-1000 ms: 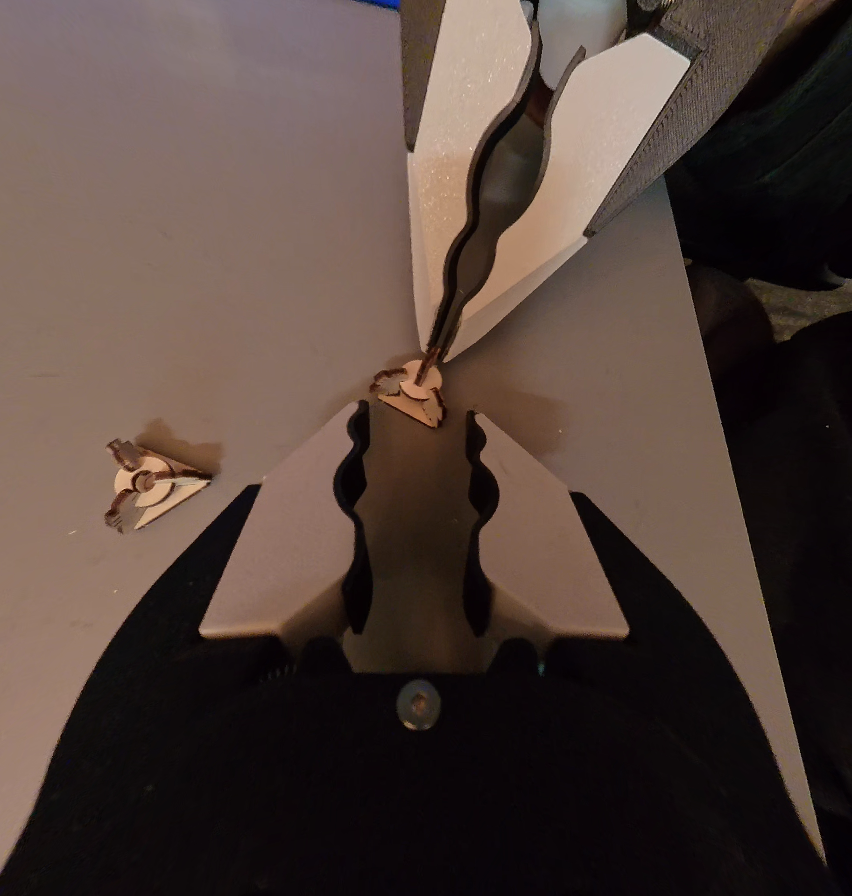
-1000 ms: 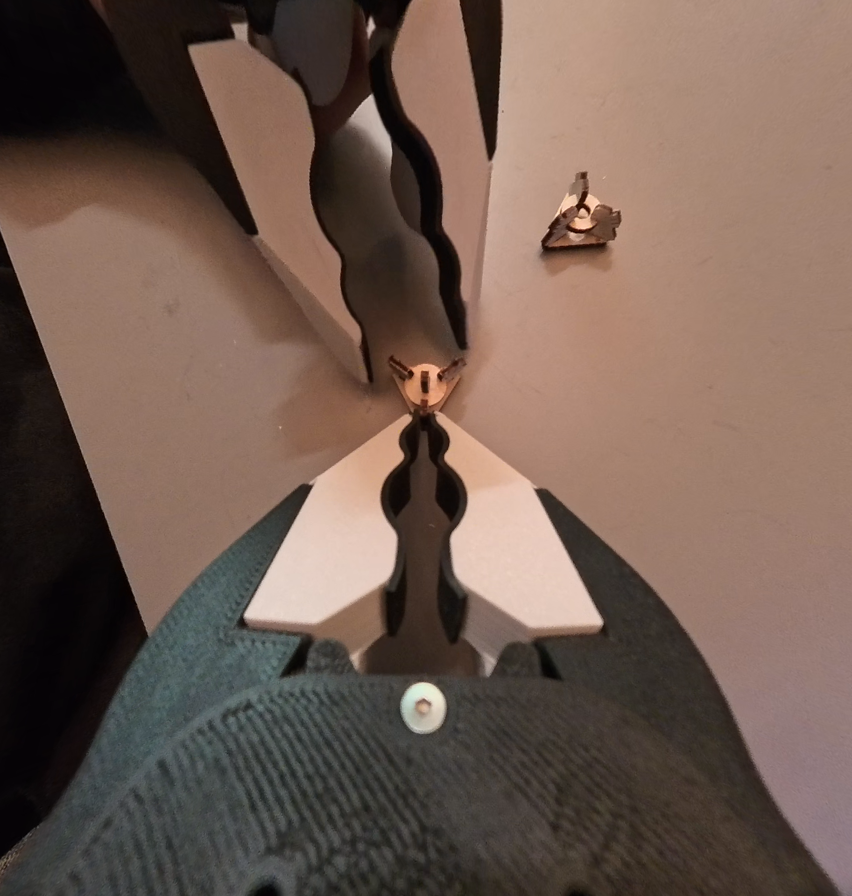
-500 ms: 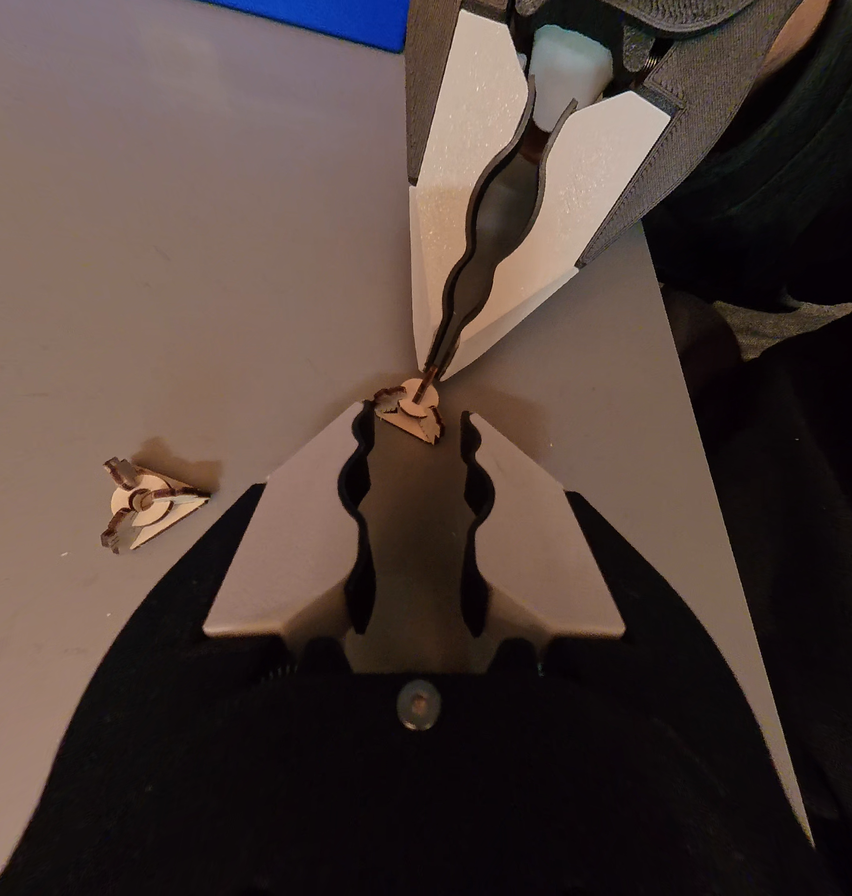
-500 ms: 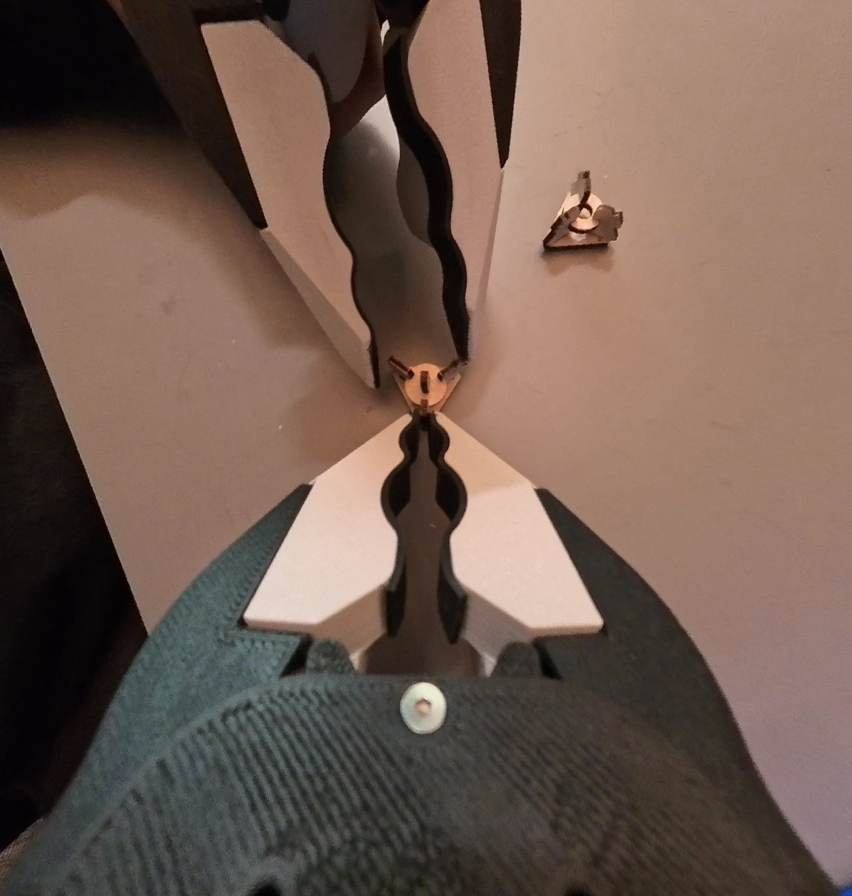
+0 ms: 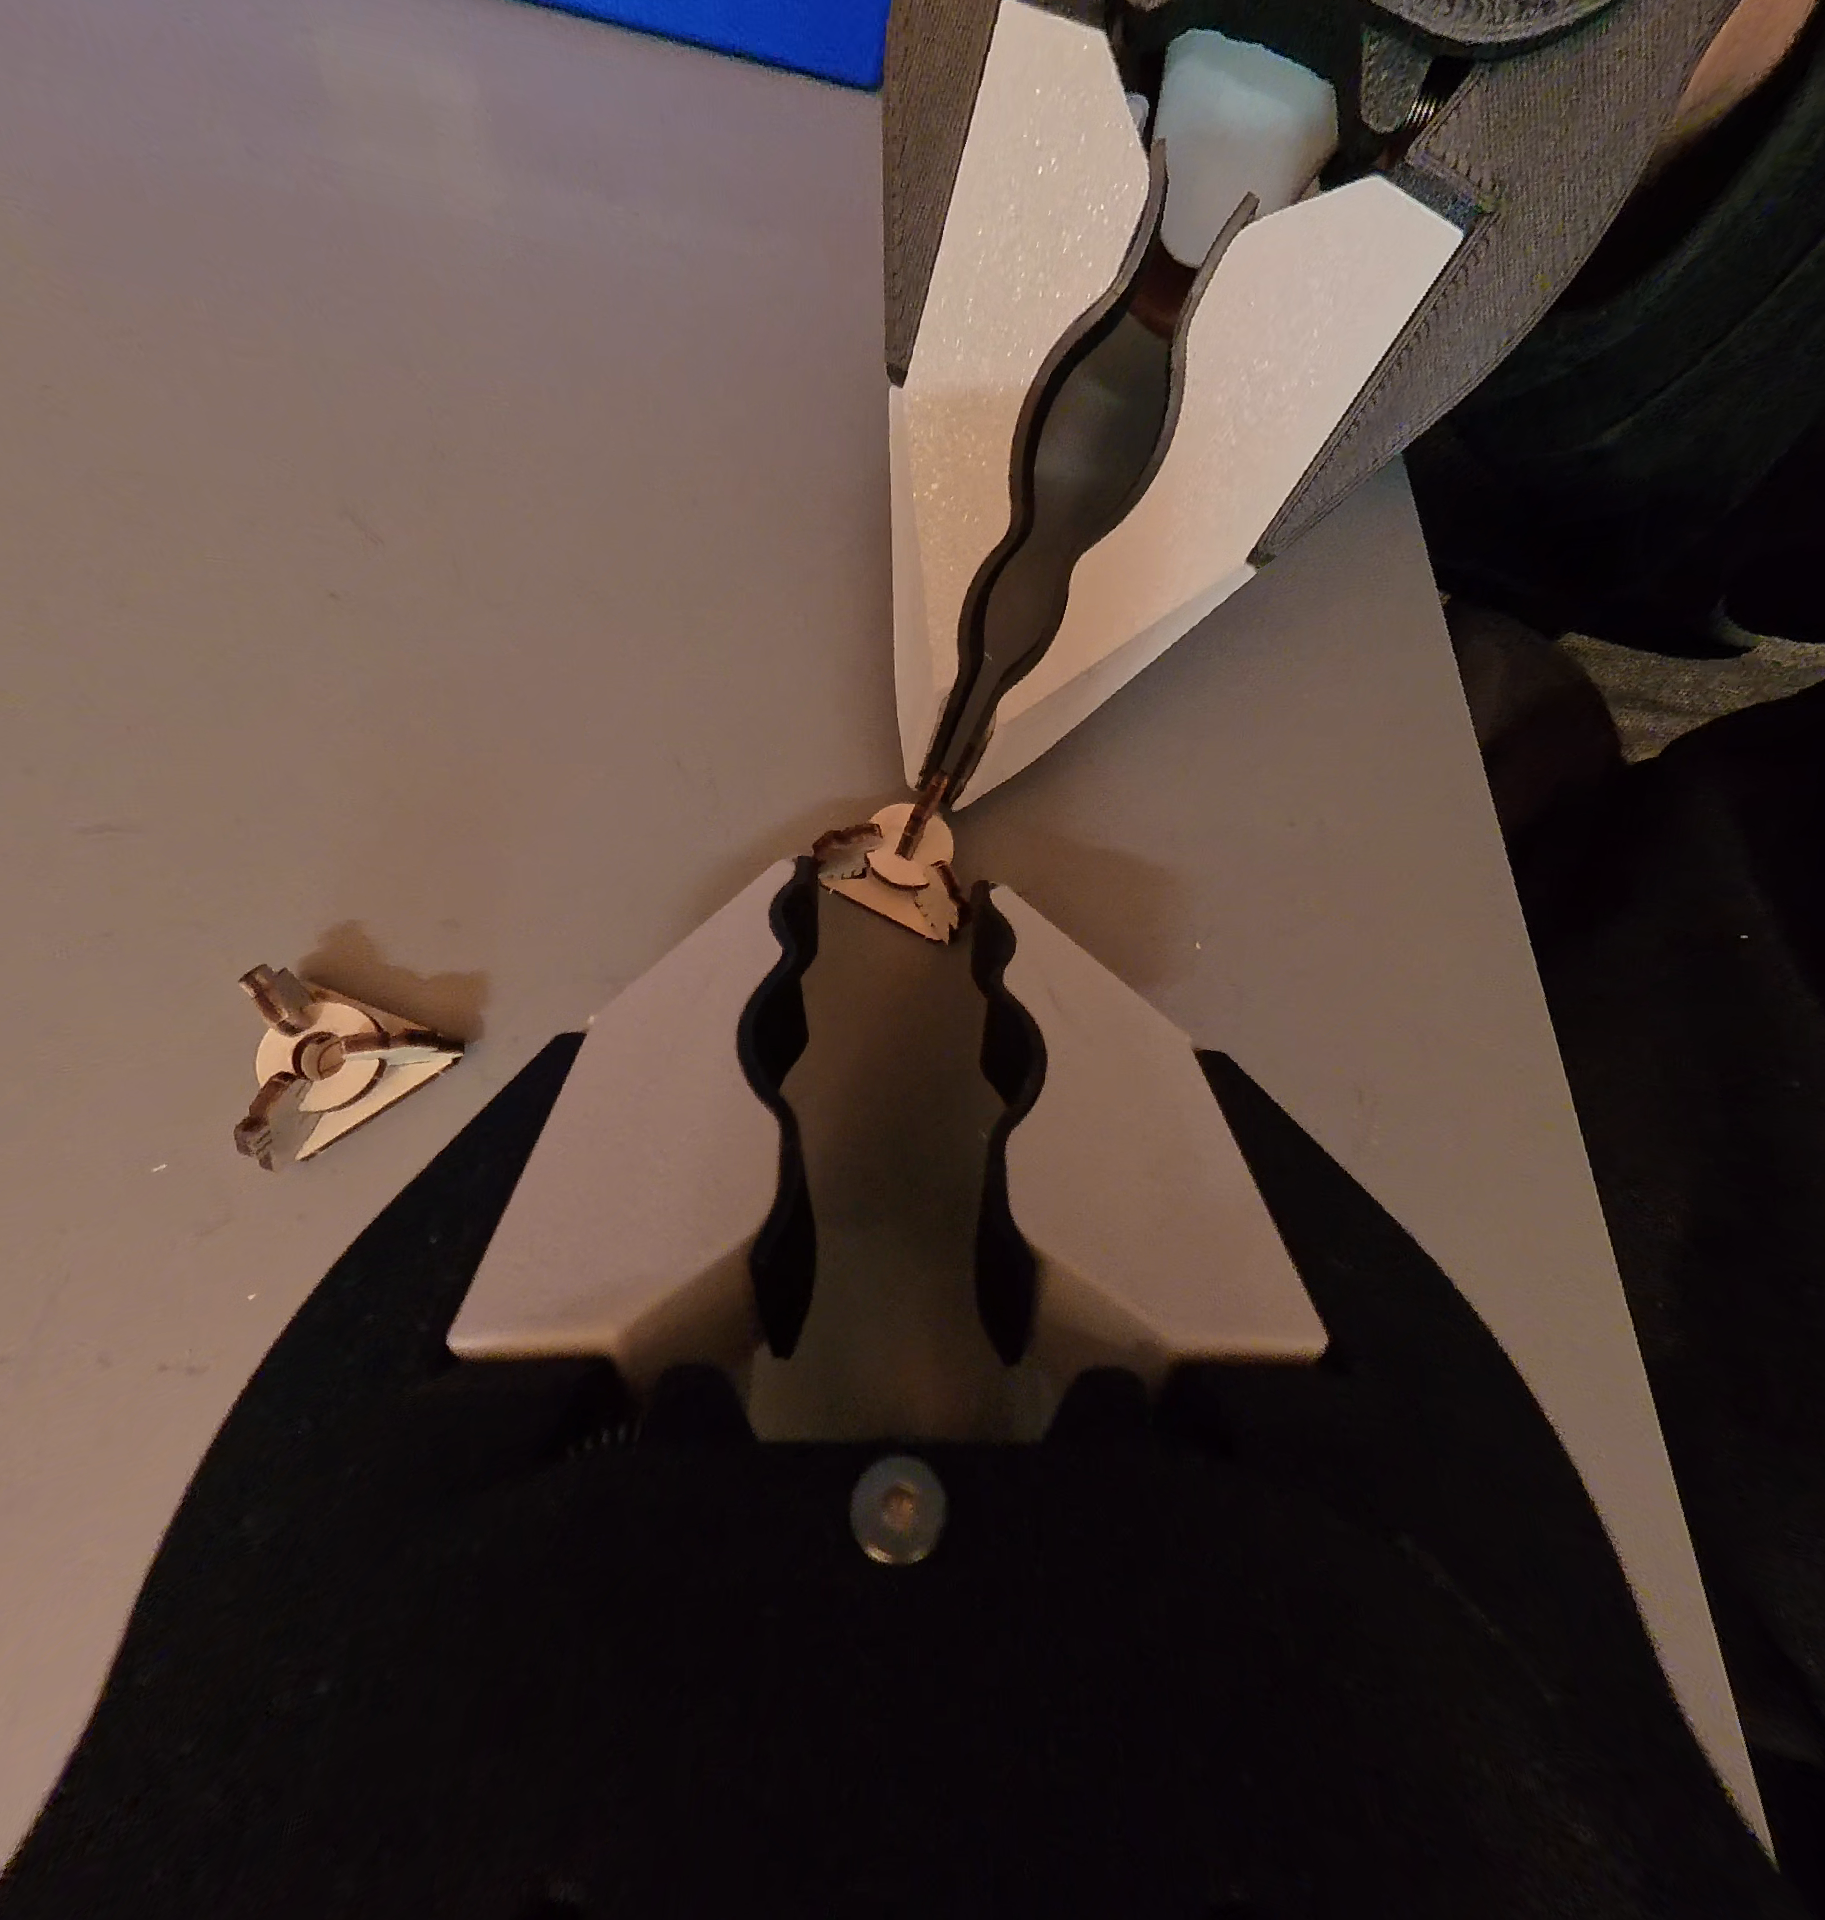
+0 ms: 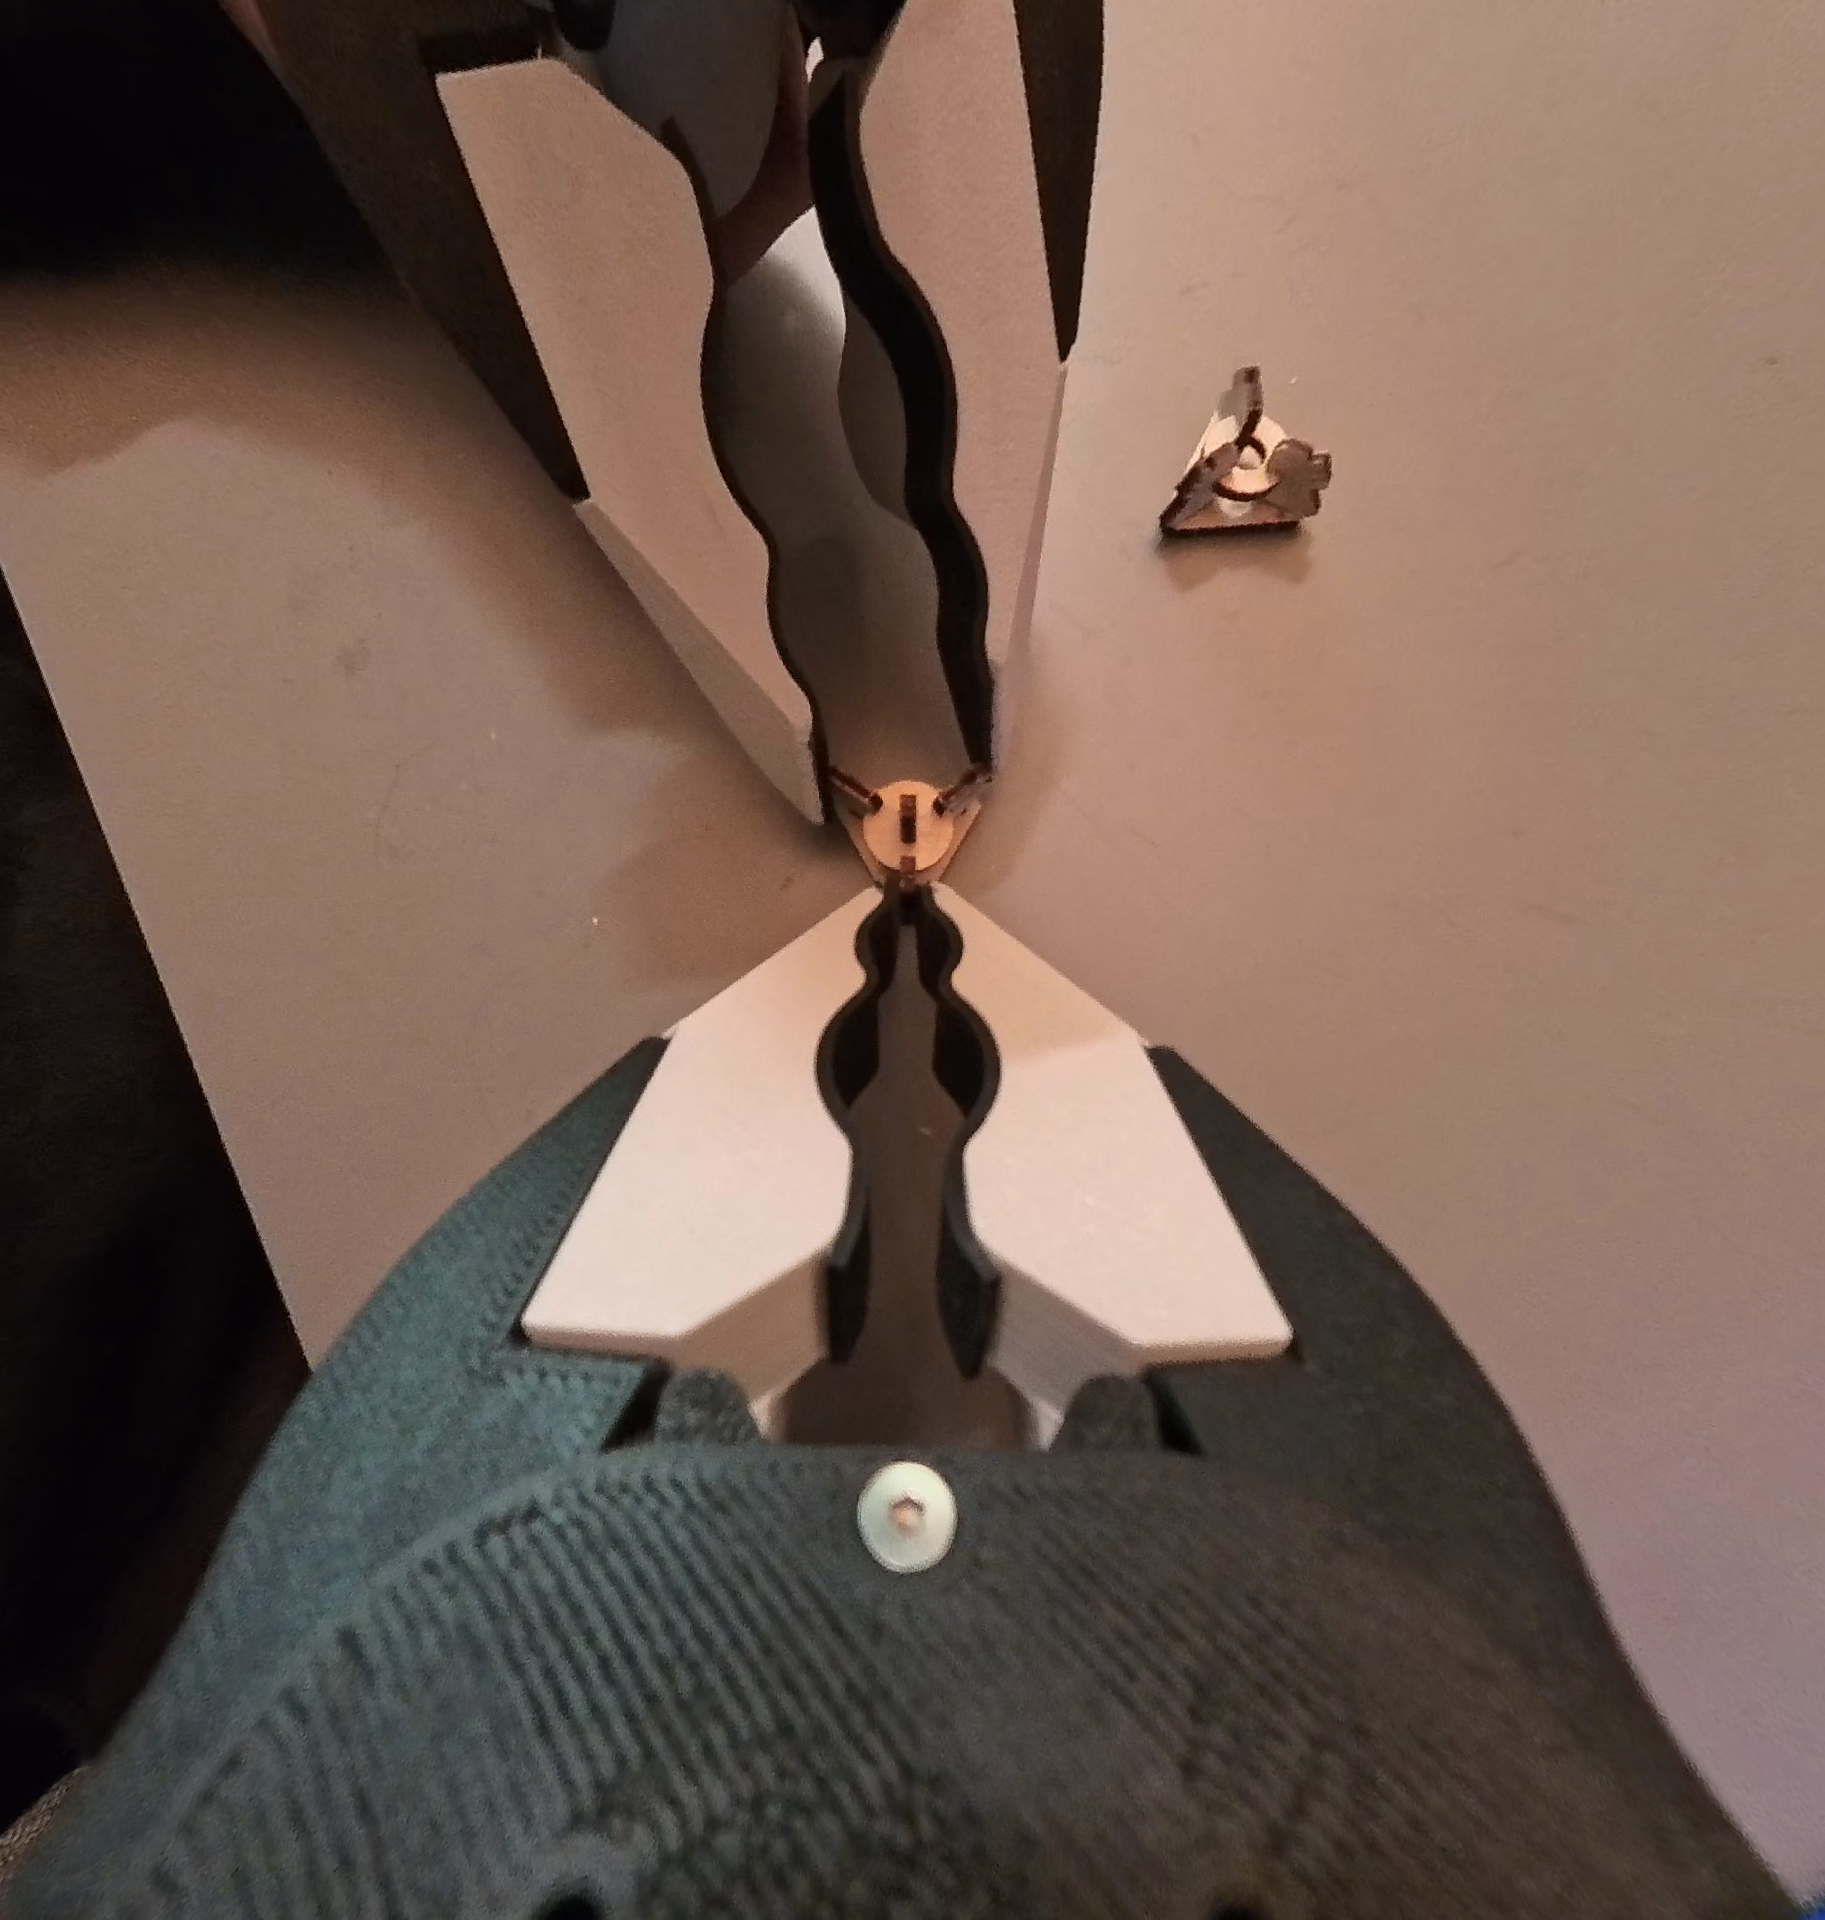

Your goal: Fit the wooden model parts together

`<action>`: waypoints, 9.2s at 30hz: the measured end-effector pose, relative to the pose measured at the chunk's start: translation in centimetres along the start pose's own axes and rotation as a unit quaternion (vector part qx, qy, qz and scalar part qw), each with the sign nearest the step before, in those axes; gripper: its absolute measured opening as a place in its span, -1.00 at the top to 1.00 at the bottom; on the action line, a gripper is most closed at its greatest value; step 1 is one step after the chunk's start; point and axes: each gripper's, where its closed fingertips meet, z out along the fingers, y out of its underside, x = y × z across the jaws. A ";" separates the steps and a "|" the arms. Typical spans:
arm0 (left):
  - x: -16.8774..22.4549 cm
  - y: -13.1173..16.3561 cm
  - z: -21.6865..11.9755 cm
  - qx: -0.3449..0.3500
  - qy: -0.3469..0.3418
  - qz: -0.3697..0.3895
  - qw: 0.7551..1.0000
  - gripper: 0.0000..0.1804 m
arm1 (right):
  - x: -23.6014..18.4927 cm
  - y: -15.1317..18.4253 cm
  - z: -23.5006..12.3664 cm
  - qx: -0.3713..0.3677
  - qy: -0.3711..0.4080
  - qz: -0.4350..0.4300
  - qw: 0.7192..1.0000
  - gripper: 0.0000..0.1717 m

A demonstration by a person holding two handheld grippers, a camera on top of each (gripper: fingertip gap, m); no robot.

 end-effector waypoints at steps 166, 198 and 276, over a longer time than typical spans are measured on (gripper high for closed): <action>-0.1 1.0 0.2 -0.051 -0.043 -0.028 0.997 0.72 | -0.4 -0.8 0.1 -0.024 0.036 0.070 0.997 0.99; -0.1 1.1 0.5 -0.013 -0.167 -0.070 0.983 0.79 | -0.5 -0.8 0.1 -0.017 0.054 0.108 0.993 0.98; 2.1 -0.6 -0.8 0.059 0.022 -0.073 0.995 0.32 | -1.4 -0.5 0.1 -0.100 -0.158 0.042 0.981 0.98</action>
